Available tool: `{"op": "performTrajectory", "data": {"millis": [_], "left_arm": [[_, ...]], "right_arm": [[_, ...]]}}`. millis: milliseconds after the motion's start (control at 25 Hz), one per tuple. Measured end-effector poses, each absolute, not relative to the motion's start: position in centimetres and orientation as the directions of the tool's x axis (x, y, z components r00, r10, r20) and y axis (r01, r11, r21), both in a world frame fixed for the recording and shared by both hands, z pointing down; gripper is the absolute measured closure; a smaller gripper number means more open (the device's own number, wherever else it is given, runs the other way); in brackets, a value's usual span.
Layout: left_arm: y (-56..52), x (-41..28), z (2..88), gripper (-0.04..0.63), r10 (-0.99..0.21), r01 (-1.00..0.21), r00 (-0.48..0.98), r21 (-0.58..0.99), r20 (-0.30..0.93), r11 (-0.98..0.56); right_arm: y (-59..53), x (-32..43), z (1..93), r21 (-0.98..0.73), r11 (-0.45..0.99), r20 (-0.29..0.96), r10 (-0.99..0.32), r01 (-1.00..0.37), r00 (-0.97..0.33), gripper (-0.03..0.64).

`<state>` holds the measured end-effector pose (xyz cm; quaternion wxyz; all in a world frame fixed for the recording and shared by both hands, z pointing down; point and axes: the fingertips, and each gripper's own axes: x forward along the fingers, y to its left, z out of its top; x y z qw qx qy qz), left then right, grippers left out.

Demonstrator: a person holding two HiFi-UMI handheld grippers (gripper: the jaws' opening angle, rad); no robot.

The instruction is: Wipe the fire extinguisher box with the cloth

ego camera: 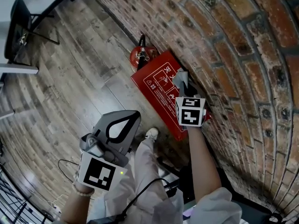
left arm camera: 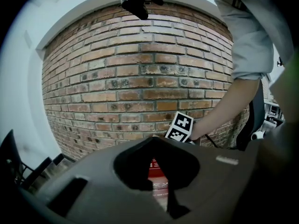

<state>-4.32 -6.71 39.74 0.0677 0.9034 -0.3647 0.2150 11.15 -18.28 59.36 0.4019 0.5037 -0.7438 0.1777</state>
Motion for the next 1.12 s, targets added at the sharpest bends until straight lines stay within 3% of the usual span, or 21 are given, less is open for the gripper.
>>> {"op": "performTrajectory", "data": {"millis": [1120], "left_arm": [[-6.2, -7.4, 40.2, 0.598, -0.676, -0.746, 0.583, -0.032, 0.451, -0.665]], "right_arm": [[-24.9, 3.9, 59.3, 0.178, 0.569, 0.767, -0.591, -0.803, -0.249, 0.598]]}}
